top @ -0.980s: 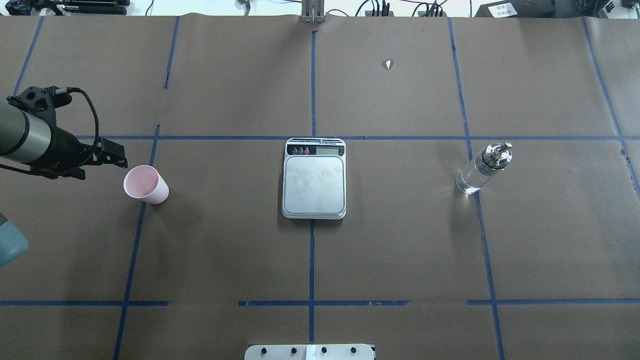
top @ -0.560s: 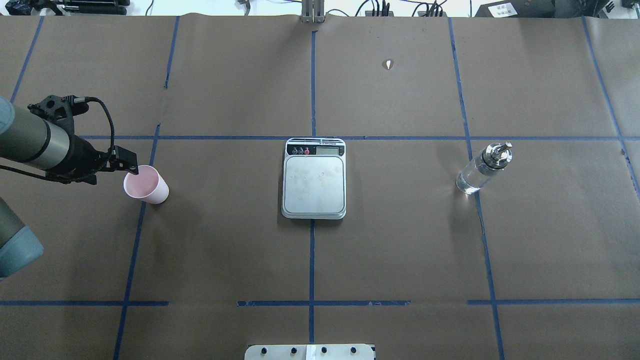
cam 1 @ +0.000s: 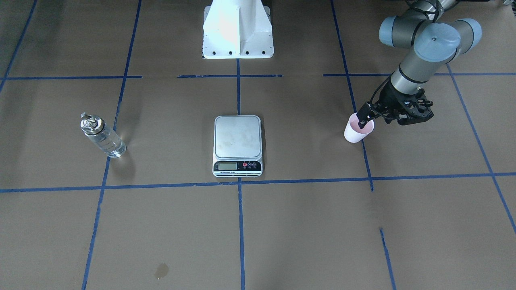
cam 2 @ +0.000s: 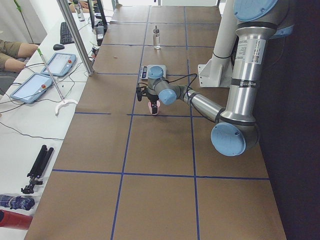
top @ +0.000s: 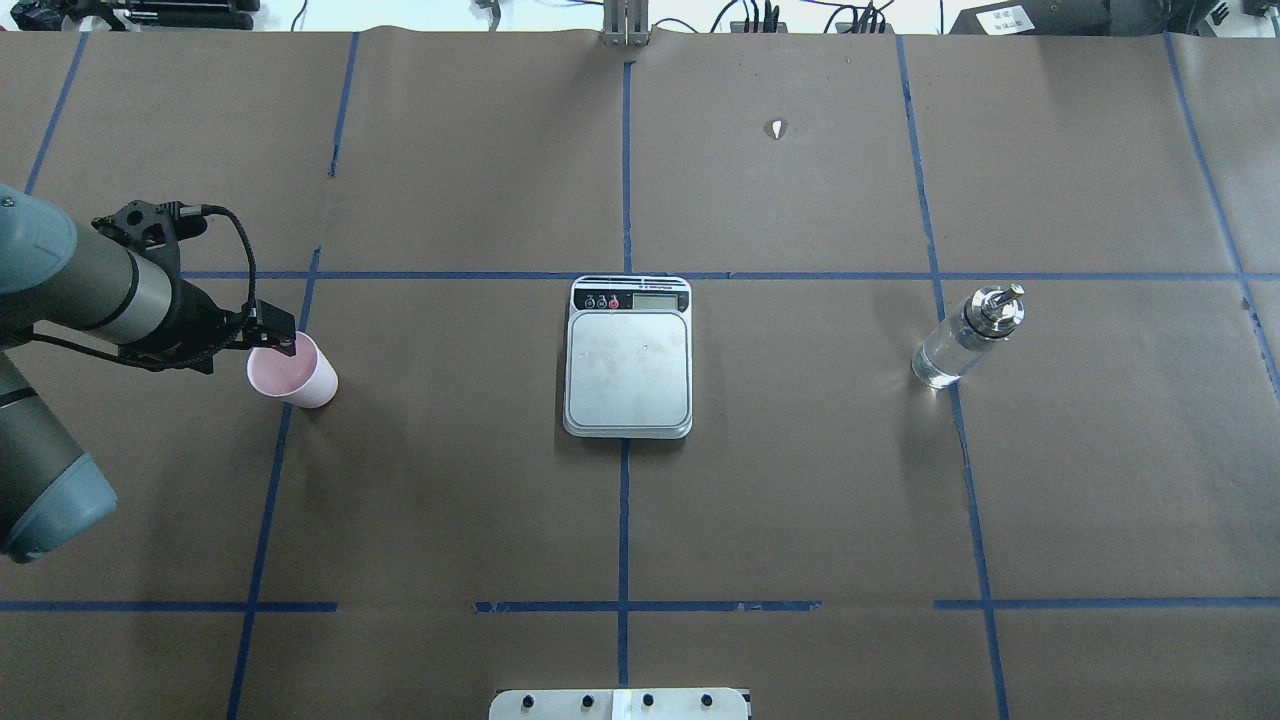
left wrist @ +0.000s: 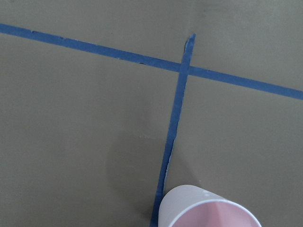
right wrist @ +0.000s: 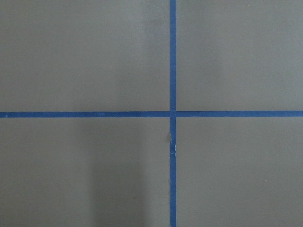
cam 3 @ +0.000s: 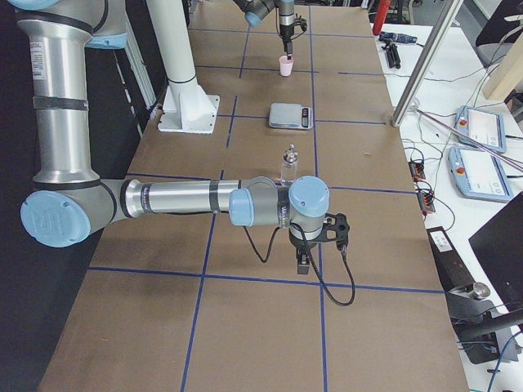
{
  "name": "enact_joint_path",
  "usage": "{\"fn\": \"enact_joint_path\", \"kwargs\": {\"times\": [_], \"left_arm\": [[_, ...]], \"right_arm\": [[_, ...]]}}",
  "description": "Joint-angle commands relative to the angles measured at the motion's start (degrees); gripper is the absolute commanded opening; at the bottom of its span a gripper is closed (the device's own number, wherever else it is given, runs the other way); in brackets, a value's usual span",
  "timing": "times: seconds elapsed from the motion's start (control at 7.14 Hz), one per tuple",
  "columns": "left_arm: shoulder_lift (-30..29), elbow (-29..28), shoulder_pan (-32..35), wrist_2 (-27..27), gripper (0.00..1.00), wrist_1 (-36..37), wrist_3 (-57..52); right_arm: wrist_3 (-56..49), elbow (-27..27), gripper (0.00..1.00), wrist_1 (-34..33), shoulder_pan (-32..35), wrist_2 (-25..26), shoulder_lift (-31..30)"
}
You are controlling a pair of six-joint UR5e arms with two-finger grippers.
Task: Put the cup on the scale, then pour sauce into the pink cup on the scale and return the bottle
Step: 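Move the left gripper down to the pink paper cup, then close the left gripper around the pink cup's rim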
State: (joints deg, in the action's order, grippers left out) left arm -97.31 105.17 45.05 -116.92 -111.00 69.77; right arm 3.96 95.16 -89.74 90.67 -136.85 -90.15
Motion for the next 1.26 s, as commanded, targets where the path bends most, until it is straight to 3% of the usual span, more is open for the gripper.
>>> {"fn": "enact_joint_path", "kwargs": {"times": [0.0,0.42,0.56,0.7,1.12], "left_arm": [[-0.07,-0.23,-0.84,0.29,1.0,0.0,-0.07],[0.19,-0.23,-1.28,1.16,0.92,0.17,-0.16],[0.19,-0.23,-1.46,1.17,0.71,0.17,-0.16],[0.1,-0.23,-1.46,1.17,0.6,0.17,-0.16],[0.01,-0.23,-1.72,1.25,0.6,0.17,-0.16]], "right_arm": [[0.0,0.2,1.0,0.0,0.03,0.0,0.06],[0.09,0.2,1.0,0.0,0.03,-0.09,0.06],[0.09,0.29,1.0,0.0,0.03,-0.09,0.06],[0.0,0.29,1.0,0.0,0.03,-0.09,0.06],[0.0,0.29,1.0,0.0,0.03,0.0,0.24]]}}
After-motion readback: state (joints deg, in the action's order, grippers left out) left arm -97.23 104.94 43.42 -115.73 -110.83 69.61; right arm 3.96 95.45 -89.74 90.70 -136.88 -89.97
